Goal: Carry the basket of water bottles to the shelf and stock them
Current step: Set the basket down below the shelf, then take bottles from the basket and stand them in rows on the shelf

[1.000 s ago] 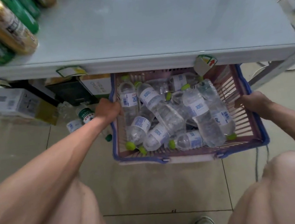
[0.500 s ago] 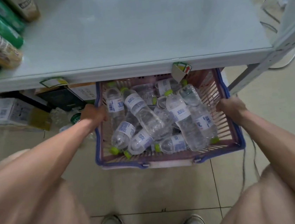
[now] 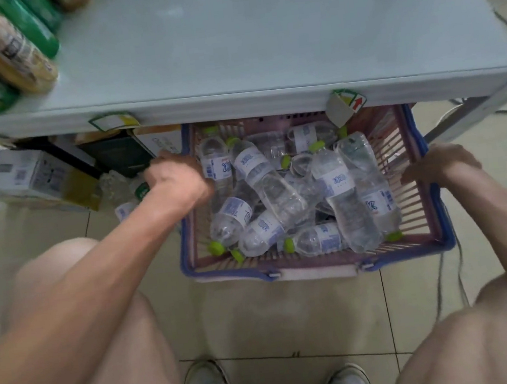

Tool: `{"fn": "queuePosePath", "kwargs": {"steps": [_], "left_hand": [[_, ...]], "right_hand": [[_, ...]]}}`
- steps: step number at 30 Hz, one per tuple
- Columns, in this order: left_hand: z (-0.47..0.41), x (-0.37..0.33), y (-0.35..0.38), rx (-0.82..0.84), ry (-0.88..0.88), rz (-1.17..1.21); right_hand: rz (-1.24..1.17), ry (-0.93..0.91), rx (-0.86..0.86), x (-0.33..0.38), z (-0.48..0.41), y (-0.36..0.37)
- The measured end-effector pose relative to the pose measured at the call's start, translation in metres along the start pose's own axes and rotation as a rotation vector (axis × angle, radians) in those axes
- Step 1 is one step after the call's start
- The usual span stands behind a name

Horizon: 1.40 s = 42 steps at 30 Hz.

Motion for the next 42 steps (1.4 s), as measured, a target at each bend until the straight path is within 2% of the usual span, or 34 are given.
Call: {"fn": "queuePosePath", "kwargs": {"steps": [4, 7, 11, 14, 16, 19, 23, 25, 27, 30, 33, 37, 42], "left_hand": [[0.021, -0.014, -0.023, -0.107, 0.068, -0.098], [0.021, -0.027, -0.032, -0.098, 0.218, 0.019], [0.026, -0.053, -0.021, 0.024, 0.401, 0.172], [0.025, -0.068, -0.007, 0.113, 0.478, 0.121], [0.024, -0.076, 0.000, 0.178, 0.526, 0.076], [0.024, -0.081, 0.006, 0.200, 0.570, 0.078], [0.029, -0.084, 0.014, 0.192, 0.568, 0.059], [0.031, -0.085, 0.015, 0.164, 0.573, 0.065], [0.028, -0.083, 0.015, 0.127, 0.560, 0.119], [0.020, -0.079, 0.014, 0.092, 0.521, 0.259], [0.017, -0.078, 0.012, 0.134, 0.387, 0.561], [0.007, -0.077, 0.024, 0.240, 0.157, 1.013], [-0.005, -0.086, 0.037, 0.205, 0.010, 1.345]], "right_hand": [[0.145, -0.066, -0.164, 0.025, 0.024, -0.014], [0.150, -0.088, -0.148, 0.041, 0.034, -0.013], [0.123, -0.090, -0.046, 0.047, 0.034, -0.003], [0.265, -0.041, -0.021, 0.054, 0.023, 0.017], [0.352, -0.032, -0.030, 0.060, 0.047, 0.020], [0.370, -0.183, 0.009, 0.077, 0.077, 0.025], [0.374, -0.264, -0.069, 0.089, 0.086, 0.030], [0.331, -0.362, -0.159, 0.096, 0.100, 0.028], [0.337, -0.467, -0.224, 0.104, 0.114, 0.032], [0.372, -0.524, -0.156, 0.110, 0.125, 0.040], [0.348, -0.521, -0.153, 0.113, 0.123, 0.035], [0.388, -0.460, -0.069, 0.103, 0.115, 0.028], [0.499, -0.329, 0.134, 0.087, 0.112, 0.035]]}}
Point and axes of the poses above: each hand's wrist, its own z-axis away from the middle knuckle, its own y-axis out of the palm, x = y × z, the point moved 4 cm from there along -z, towards the middle knuckle, and after that the axes turned 11 degrees about y, right-handed, at the moved point
